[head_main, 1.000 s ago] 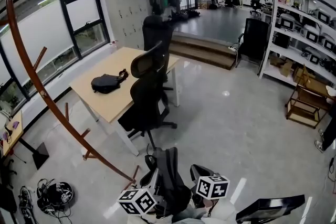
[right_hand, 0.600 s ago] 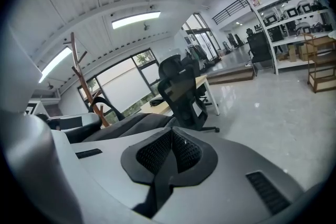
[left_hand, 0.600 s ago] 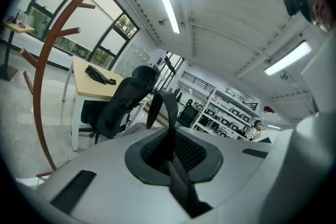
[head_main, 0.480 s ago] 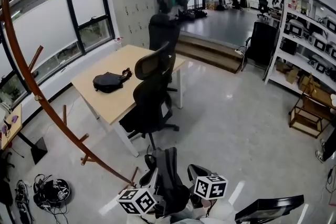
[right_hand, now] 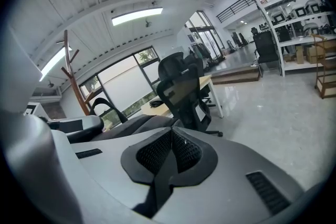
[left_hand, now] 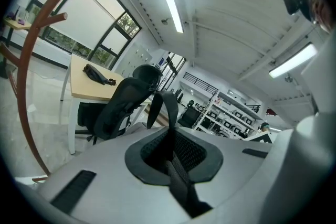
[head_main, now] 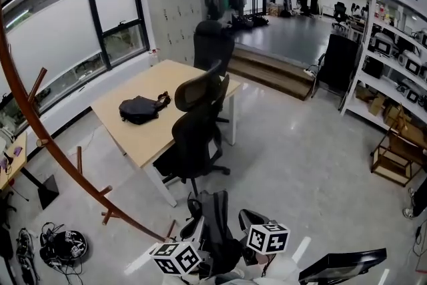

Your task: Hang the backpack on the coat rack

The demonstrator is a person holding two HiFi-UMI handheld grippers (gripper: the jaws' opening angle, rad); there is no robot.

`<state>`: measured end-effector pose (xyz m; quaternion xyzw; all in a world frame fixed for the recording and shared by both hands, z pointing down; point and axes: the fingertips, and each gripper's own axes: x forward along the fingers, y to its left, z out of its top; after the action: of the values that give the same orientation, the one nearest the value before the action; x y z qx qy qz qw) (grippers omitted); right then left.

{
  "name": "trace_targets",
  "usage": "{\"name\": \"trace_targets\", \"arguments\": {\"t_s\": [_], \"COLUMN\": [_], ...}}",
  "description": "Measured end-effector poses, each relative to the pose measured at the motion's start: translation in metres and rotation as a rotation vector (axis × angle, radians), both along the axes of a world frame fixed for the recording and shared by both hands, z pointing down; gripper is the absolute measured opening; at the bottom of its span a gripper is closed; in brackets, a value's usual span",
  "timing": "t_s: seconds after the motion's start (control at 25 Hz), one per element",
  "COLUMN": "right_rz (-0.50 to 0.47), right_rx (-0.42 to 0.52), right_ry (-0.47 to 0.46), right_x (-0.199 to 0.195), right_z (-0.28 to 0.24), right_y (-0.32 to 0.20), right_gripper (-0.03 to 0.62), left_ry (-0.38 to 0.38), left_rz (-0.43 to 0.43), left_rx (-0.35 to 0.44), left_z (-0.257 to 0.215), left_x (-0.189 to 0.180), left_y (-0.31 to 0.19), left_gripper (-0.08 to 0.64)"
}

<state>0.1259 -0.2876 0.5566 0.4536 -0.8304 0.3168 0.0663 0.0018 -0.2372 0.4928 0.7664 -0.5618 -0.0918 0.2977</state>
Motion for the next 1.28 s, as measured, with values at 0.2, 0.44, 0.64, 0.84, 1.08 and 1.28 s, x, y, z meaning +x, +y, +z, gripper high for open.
{"name": "trace_targets", "arguments": {"t_s": [0.2,0.44,0.64,0.84,1.08,1.28], "right_rz": [-0.045,-0.079,-0.122,-0.142,-0.158,-0.231], "right_rx": [-0.005,-0.009,-0.003,0.008,0.003,0.002], "right_ry": [-0.007,0.001,0.012,0.014,0.014,0.019], "right_x": [-0.021,-0.04,-0.059,-0.067,-0.071,-0.088], "right_z": [0.0,0.0,-0.003,-0.005,-0.007,-0.008], "right_y": [-0.023,-0.054,-0.078,-0.096,-0.108,-0.109], "right_gripper": [0.012,0.012,0.012,0.012,0.012,0.012], "left_ry": [0.005,0.014,0.021,0.024,0.025,0.027], "left_rz": [-0.011,-0.026,-0.049,-0.066,-0.097,-0.162], "left_rx": [-0.015,-0.035,-0.04,-0.037,-0.044,-0.035], "left_z": [0.005,0.011,0.013,0.014,0.013,0.012], "left_x": [-0.007,-0.016,-0.029,-0.033,-0.038,-0.049], "left_y": [-0.02,-0.044,-0.063,-0.078,-0.082,-0.08], "left_gripper": [0.015,0.015,0.015,0.015,0.015,0.015]}}
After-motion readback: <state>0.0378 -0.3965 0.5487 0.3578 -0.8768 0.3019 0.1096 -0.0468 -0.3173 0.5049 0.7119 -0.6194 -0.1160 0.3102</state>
